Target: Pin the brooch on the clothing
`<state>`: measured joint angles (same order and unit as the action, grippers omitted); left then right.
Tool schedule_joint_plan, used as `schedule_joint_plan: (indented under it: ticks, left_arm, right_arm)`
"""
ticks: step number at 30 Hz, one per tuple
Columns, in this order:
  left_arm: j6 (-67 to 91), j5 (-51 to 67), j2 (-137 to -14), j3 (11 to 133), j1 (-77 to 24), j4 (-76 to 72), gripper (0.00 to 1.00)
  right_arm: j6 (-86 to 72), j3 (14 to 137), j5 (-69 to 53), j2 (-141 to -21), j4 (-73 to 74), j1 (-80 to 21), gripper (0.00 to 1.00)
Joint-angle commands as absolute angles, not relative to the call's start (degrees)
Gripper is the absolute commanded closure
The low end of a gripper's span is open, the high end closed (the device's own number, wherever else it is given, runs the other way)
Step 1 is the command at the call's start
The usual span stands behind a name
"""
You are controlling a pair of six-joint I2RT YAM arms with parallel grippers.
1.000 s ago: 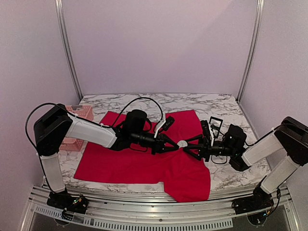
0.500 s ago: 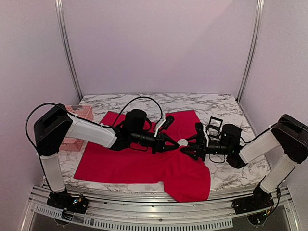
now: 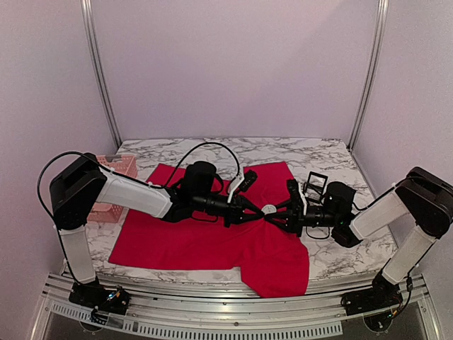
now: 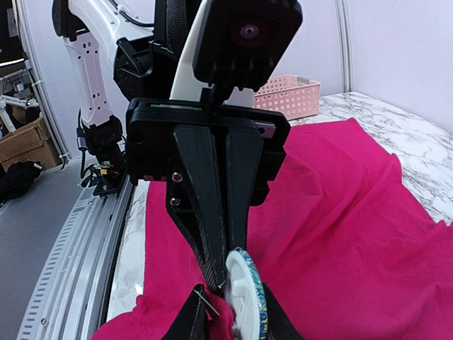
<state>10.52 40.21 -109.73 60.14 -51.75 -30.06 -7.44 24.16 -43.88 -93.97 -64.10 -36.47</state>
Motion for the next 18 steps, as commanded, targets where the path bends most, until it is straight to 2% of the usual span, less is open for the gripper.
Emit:
schedule_joint_plan:
  ticks: [1, 5, 10, 14, 18]
  left_arm:
    - [6.51, 39.59, -109.02, 59.5, -53.0, -29.32, 1.0]
    - [5.41, 39.75, -108.57, 59.12, -53.0, -29.47, 1.0]
    - [2.97, 39.15, -107.82, 58.63, -53.29, -29.5, 1.0]
    - [0.19, 38.43, -107.24, 58.37, -53.76, -29.55, 1.0]
    - [-3.36, 37.56, -106.52, 58.03, -54.2, -28.48, 1.0]
  right_arm:
    - [-9.21, 25.31, -45.26, -94.91, -66.23, -36.4, 0.82]
    - [-10.11, 24.43, -45.99, -95.13, -67.77, -35.91, 0.89]
    - [-14.42, 22.5, -47.05, -96.06, -73.31, -34.17, 0.91]
    - [-15.71, 23.14, -48.04, -97.21, -73.88, -33.85, 0.98]
    - [-16.68, 23.3, -47.64, -97.94, -73.88, -33.52, 0.99]
